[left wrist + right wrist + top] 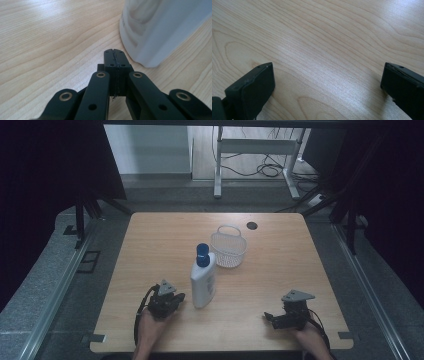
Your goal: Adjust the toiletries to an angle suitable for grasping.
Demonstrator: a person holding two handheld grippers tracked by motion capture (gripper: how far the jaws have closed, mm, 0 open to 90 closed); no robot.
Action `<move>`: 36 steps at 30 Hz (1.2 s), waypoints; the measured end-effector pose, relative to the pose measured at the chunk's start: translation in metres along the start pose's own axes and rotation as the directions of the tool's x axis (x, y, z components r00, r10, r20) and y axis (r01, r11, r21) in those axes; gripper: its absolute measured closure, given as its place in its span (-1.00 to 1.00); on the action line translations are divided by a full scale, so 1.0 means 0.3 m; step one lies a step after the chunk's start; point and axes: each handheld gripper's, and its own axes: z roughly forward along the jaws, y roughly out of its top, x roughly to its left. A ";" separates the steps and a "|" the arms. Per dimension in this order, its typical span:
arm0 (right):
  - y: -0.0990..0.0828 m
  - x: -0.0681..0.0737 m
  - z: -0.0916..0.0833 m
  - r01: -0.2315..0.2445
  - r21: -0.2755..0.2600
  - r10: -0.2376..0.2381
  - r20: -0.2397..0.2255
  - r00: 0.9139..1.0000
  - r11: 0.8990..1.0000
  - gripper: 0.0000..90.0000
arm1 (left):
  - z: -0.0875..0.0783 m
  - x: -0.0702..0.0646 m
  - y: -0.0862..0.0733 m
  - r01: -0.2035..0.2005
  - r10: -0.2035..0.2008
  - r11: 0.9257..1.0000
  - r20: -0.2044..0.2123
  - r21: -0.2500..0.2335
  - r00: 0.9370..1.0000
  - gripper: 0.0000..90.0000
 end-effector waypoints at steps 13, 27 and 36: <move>0.001 0.000 0.001 0.001 0.000 -0.001 -0.001 1.000 1.000 -1.00 | 0.031 0.017 0.030 0.011 -0.011 1.000 0.010 -0.013 1.000 0.98; 0.001 0.000 0.001 0.002 0.000 -0.002 -0.002 1.000 1.000 -1.00 | 0.089 0.040 0.070 0.009 -0.008 1.000 0.035 -0.028 0.999 0.98; 0.001 0.000 0.001 0.002 0.001 -0.002 -0.002 1.000 1.000 -1.00 | 0.115 0.036 0.089 0.003 -0.001 1.000 0.073 -0.029 0.997 0.98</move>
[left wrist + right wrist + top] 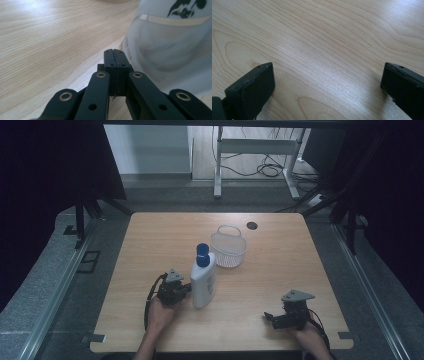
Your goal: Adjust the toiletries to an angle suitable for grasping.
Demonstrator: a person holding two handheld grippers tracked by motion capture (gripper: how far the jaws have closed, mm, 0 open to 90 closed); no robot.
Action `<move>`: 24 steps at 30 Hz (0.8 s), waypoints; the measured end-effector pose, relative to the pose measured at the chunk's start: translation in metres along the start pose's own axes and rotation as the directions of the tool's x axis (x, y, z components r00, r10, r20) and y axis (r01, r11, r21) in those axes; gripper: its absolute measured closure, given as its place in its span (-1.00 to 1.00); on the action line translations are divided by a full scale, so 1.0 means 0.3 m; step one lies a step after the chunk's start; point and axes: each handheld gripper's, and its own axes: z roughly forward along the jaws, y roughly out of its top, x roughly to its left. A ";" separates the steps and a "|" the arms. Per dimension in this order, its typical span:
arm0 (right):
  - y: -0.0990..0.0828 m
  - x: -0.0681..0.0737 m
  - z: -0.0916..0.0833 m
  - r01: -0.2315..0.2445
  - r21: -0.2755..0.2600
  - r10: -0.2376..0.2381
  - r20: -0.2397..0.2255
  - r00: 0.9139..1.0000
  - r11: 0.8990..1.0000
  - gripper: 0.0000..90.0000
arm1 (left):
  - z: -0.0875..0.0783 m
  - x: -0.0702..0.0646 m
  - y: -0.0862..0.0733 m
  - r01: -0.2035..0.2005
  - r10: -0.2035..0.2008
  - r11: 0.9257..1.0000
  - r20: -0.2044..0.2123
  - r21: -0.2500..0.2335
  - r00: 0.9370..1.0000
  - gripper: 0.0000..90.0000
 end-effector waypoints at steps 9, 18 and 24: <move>0.000 0.000 0.000 0.000 0.000 0.000 0.000 1.000 1.000 -1.00 | 0.018 -0.021 0.001 -0.013 0.013 1.000 0.012 0.011 1.000 0.98; 0.000 0.000 0.001 0.001 0.000 -0.001 -0.002 1.000 1.000 -1.00 | 0.038 -0.052 -0.001 -0.036 0.035 0.999 0.023 0.029 0.999 0.98; 0.000 0.000 0.001 0.001 0.000 -0.001 -0.002 1.000 1.000 -1.00 | 0.045 -0.065 -0.002 -0.046 0.045 0.998 0.029 0.039 0.999 0.98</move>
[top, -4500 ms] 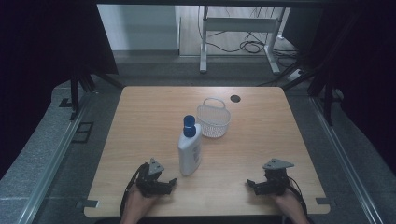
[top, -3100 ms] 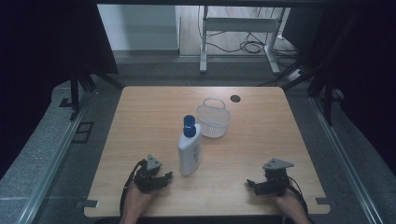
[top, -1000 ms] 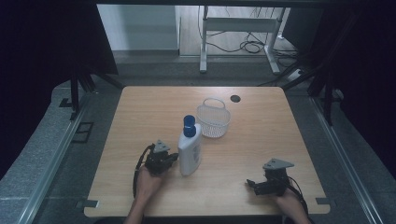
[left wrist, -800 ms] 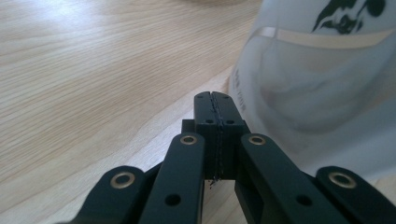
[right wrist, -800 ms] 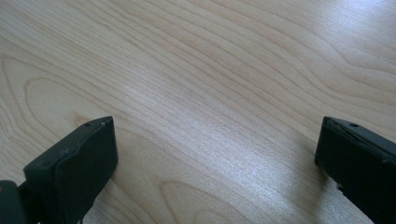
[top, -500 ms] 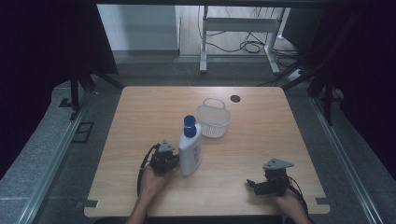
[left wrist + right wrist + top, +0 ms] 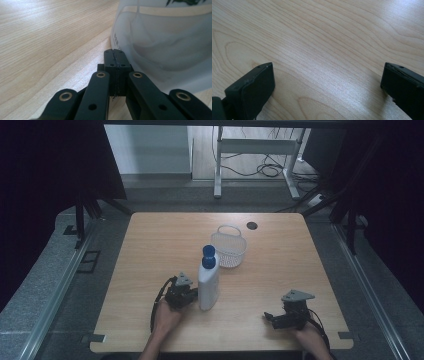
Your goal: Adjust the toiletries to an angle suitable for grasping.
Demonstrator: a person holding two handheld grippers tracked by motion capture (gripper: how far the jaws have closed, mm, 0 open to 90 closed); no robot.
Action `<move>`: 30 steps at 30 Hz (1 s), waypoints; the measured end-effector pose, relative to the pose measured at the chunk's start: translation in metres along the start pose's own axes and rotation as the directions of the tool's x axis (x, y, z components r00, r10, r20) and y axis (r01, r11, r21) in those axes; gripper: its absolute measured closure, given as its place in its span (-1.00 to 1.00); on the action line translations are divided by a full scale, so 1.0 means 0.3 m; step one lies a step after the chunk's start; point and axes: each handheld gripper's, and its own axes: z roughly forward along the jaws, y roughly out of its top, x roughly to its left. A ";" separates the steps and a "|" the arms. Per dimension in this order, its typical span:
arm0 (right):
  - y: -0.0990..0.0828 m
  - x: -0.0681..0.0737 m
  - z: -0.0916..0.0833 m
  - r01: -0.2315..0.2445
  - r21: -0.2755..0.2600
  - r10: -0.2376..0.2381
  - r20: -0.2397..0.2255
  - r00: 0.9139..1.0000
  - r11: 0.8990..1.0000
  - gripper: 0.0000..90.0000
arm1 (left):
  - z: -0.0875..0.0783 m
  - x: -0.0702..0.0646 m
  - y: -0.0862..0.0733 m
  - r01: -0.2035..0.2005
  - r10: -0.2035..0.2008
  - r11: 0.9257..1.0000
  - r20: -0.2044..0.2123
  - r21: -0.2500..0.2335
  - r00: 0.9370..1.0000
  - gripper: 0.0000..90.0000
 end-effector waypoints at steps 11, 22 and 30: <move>0.000 0.000 0.000 0.000 0.000 0.000 0.000 1.000 1.000 -1.00 | 0.000 -0.030 0.000 -0.013 0.013 1.000 0.002 0.002 1.000 0.98; 0.000 0.000 0.000 -0.001 0.000 0.001 0.000 1.000 1.000 -1.00 | 0.002 -0.087 -0.002 -0.051 0.051 0.999 0.006 0.016 0.999 0.98; 0.000 0.000 0.000 -0.001 0.000 0.001 0.000 1.000 1.000 -1.00 | -0.002 -0.115 -0.005 -0.067 0.066 0.998 0.015 0.023 0.998 0.98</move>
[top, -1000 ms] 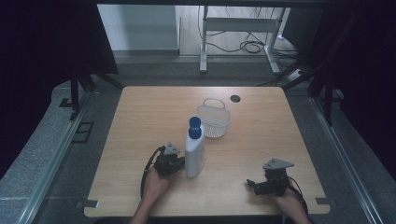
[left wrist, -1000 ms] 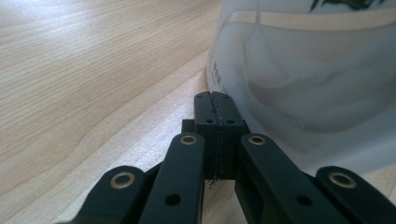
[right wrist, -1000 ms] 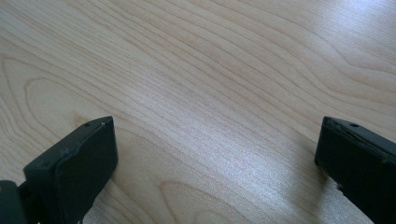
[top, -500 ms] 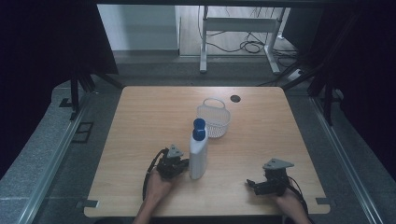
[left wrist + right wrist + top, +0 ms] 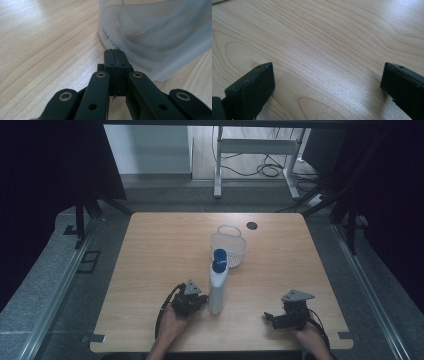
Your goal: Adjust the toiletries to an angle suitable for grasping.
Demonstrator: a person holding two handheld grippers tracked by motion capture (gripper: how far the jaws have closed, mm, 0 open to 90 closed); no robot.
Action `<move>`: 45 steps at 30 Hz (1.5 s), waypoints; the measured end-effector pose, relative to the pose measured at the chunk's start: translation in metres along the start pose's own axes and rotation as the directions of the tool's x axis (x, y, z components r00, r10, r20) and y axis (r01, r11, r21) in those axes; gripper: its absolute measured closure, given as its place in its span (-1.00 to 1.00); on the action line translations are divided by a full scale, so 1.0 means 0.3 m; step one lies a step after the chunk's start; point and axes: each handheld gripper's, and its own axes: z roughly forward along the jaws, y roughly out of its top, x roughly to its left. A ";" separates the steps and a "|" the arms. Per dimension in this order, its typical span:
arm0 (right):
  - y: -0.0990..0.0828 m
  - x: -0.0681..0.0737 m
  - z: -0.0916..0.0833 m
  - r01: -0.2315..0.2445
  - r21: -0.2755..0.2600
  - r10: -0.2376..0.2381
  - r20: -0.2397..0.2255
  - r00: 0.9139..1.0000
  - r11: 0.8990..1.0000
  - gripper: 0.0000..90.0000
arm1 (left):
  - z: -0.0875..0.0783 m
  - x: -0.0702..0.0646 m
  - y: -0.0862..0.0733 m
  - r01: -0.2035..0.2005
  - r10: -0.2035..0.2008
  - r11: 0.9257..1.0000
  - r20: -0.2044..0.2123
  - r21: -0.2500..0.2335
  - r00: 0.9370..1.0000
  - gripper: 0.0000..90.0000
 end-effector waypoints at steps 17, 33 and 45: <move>0.000 0.000 0.000 0.000 0.000 0.000 0.000 1.000 1.000 -1.00 | -0.011 -0.064 0.000 -0.029 0.029 1.000 0.039 0.002 0.999 0.98; 0.000 0.000 0.000 0.001 0.000 -0.001 0.000 1.000 1.000 -1.00 | -0.007 -0.130 0.017 -0.072 0.072 0.997 0.090 -0.002 0.993 0.98; 0.000 0.000 0.000 0.001 0.000 -0.001 0.000 1.000 1.000 -1.00 | 0.012 -0.162 0.046 -0.100 0.101 0.995 0.112 -0.014 0.988 0.98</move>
